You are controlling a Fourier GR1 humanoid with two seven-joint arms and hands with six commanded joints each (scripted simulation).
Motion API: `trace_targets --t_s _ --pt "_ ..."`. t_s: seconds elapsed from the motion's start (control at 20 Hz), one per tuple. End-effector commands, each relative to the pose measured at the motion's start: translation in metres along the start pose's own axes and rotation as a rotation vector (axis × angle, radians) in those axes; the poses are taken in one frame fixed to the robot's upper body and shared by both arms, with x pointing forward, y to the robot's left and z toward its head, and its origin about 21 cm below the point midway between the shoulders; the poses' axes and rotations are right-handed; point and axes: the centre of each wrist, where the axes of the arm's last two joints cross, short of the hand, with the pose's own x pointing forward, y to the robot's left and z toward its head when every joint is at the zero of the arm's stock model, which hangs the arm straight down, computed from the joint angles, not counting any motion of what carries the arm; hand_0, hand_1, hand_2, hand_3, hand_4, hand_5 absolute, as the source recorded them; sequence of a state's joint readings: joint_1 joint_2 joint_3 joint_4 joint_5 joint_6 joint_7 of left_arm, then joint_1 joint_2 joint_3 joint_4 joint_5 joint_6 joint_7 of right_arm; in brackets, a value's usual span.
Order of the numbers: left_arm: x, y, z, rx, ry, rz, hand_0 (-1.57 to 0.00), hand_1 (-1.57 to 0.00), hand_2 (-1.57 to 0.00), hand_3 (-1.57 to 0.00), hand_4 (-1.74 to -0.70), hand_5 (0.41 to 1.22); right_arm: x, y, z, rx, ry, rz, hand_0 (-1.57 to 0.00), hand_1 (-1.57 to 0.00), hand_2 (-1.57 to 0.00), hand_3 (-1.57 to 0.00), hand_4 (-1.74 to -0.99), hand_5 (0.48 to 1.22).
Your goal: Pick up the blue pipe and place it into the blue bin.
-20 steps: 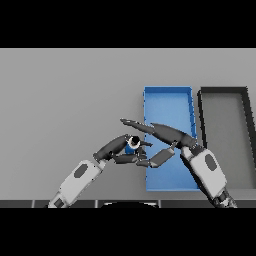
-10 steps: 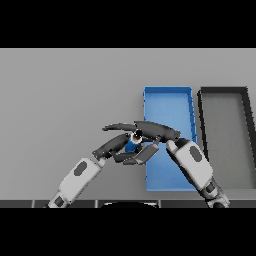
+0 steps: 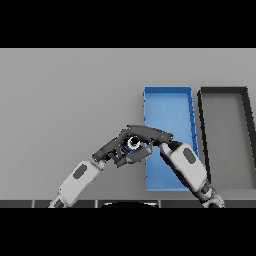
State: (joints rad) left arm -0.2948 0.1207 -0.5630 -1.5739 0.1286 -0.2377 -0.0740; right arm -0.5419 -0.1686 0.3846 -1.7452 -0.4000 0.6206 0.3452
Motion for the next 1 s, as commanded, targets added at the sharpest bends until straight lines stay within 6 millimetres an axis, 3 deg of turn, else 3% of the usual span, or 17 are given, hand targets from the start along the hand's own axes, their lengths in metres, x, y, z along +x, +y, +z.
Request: trace_targets --t_s 0.0,0.15,0.25,0.3,0.35,0.45,0.55,0.6,0.7,0.85,0.95 --pt "-0.001 0.002 -0.001 0.001 0.013 -0.013 -1.43 -1.42 -1.42 -0.59 -1.72 1.214 0.000 0.002 -0.001 -0.005 -0.008 0.024 -1.42 -1.43 -1.43 -1.38 -1.456 1.010" --pt "0.001 0.004 -0.006 -0.012 0.006 -0.045 -1.50 -1.45 -1.49 -0.53 -1.73 1.217 0.003 0.001 0.003 -0.010 -0.032 0.060 -1.50 -1.50 -1.50 -1.47 -1.469 1.113" --pt "-0.002 0.006 -0.005 -0.018 0.025 -0.057 -1.50 -1.36 -1.52 -0.51 -1.73 1.219 -0.003 0.003 0.002 0.002 -0.030 0.034 -1.52 -1.52 -1.52 -1.51 -1.473 1.152" --pt "-0.002 0.005 -0.004 -0.027 0.016 -0.062 -1.43 -1.22 -1.35 -0.53 -1.64 1.219 -0.002 0.001 0.003 0.004 -0.034 0.022 -1.53 -1.53 -1.53 -1.52 -1.474 1.166" --pt "-0.001 0.008 -0.006 -0.042 0.029 -0.073 -1.41 -1.19 -1.24 -0.52 -1.54 1.219 -0.002 0.000 0.004 -0.001 -0.041 0.020 -1.54 -1.54 -1.54 -1.53 -1.477 1.177" --pt "-0.002 0.008 -0.001 -0.076 0.041 -0.087 -0.98 -0.80 -0.82 -0.33 -1.34 1.220 -0.001 0.004 0.003 0.014 -0.048 0.034 -1.55 -1.55 -1.55 -1.54 -1.480 1.193" --pt "-0.001 0.010 -0.002 -0.118 0.049 -0.101 -0.63 -0.51 -0.52 -0.21 -1.18 1.213 0.002 0.007 0.002 0.011 -0.054 0.032 -1.56 -1.56 -1.56 -1.55 -1.481 1.203" --pt "-0.001 0.015 0.000 -0.120 0.039 -0.117 -0.50 -0.41 -0.42 -0.17 -1.11 1.184 0.005 0.007 0.003 0.004 -0.056 0.031 -1.56 -1.56 -1.56 -1.56 -1.482 1.206" --pt "-0.001 0.015 0.000 -0.120 0.043 -0.149 -0.32 -0.26 -0.27 -0.11 -0.99 1.042 0.004 0.007 0.007 -0.004 -0.072 0.021 -1.56 -1.56 -1.56 -1.56 -1.483 1.212" --pt "-0.004 0.016 0.002 -0.076 0.113 -0.168 -0.16 -0.13 -0.14 -0.05 -0.88 0.842 0.006 0.008 0.001 -0.005 -0.095 0.012 -1.57 -1.57 -1.57 -1.57 -1.484 1.216" --pt "-0.002 0.016 -0.002 -0.070 0.122 -0.179 -0.10 -0.09 -0.09 -0.03 -0.84 0.754 0.006 0.007 0.002 -0.014 -0.104 0.008 -1.57 -1.57 -1.57 -1.57 -1.485 1.218"
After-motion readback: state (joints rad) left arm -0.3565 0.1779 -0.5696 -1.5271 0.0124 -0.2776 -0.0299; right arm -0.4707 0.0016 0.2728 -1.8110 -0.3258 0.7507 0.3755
